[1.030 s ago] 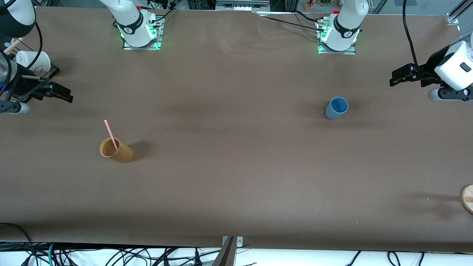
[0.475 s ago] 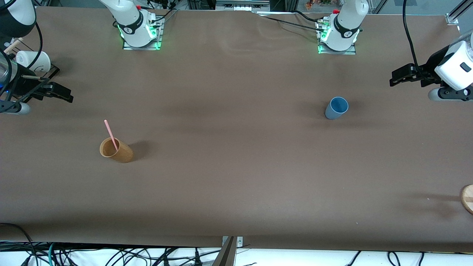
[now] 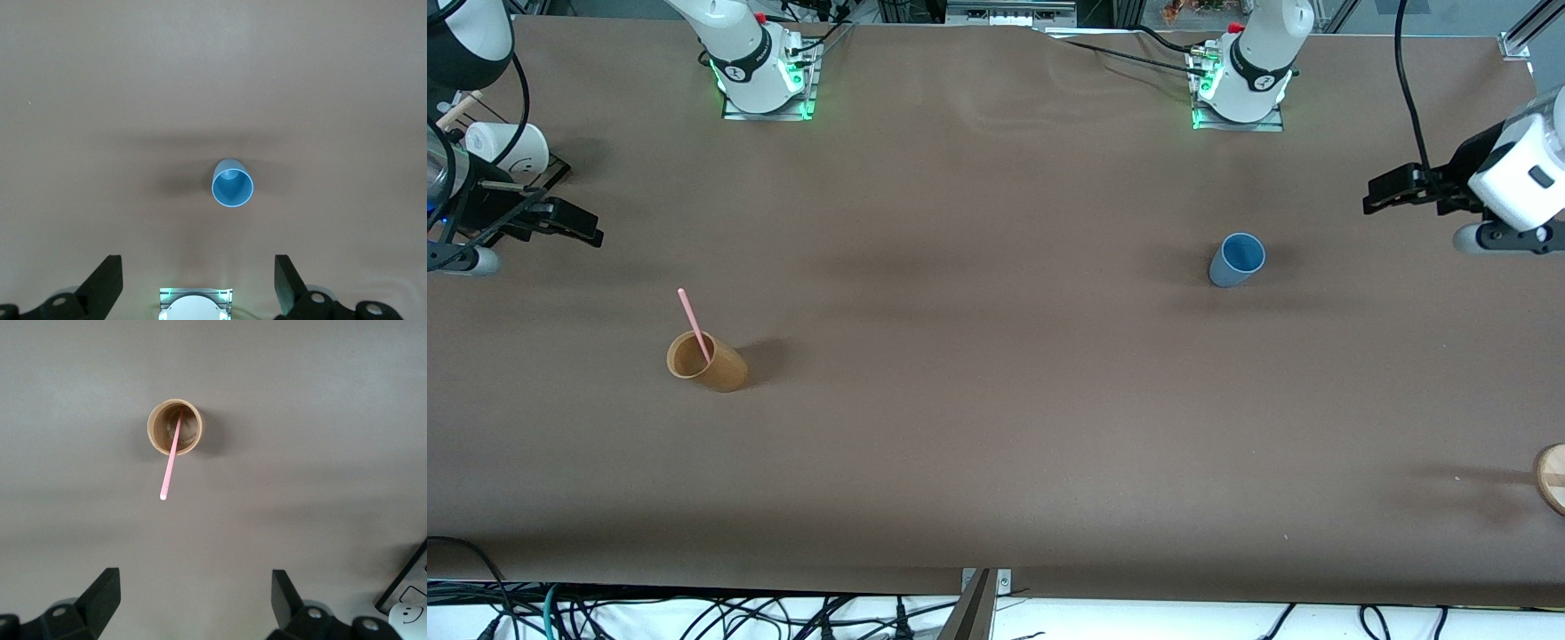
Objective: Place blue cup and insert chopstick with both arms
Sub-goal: 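Reach the left gripper down to the blue cup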
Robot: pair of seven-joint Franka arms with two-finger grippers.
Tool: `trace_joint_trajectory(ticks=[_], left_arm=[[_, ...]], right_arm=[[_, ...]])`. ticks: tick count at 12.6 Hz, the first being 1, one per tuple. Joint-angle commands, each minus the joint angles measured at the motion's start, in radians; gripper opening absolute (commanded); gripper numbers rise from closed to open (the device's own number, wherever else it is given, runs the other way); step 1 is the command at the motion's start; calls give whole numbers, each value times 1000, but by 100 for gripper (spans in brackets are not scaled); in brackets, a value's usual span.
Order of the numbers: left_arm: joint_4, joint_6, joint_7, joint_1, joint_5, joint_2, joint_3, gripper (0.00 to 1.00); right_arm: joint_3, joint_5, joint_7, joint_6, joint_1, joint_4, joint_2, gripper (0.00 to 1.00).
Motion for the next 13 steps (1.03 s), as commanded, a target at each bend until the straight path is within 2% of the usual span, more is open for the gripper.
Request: trace_joint_trajectory(ticks=[1,4,6,9,13], left_arm=[[29,-17,10,2,24,54,-3,100],[4,15,10,-2,24,81,-3,100],[-108,110,12,-5,24,58,-3,100],[-321,334,13,-5,26,27,-3,100],[-518,534,13,-7,26,7,-3,100]], right_arm=[[11,4,-1,-1,-10,-7,-10,100],[13,4,-1,3,-10,-7,-10,100],[14,4,-1,1,-8,-7,-12,100],[14,4,-1,3,-8,-7,-12,100],[14,4,3,4,-8,-7,-12,100]])
